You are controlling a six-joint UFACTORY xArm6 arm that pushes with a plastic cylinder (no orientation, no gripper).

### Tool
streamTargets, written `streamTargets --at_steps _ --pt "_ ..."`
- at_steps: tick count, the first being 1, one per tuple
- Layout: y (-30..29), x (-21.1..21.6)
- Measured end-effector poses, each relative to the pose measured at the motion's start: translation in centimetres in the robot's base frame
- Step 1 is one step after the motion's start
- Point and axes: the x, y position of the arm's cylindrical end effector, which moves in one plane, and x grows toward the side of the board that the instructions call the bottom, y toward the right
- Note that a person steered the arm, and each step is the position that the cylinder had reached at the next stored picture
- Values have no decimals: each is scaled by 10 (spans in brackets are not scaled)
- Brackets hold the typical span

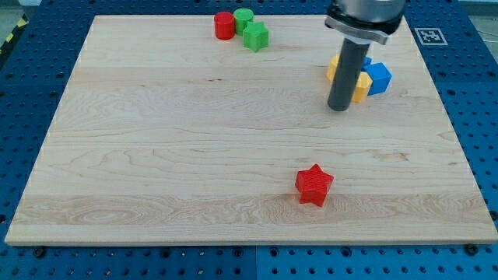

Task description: Push the yellow hexagon into the yellow heart and blue blocks

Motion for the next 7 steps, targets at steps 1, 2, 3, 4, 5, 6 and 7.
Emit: streamTargets --at_steps 1,2,3,4,5,6,7 --pt "26 2" --pt "31 2" --pt "33 -5" --pt "33 -7" --pt "33 -11" --pt "33 -17" --pt "33 -20"
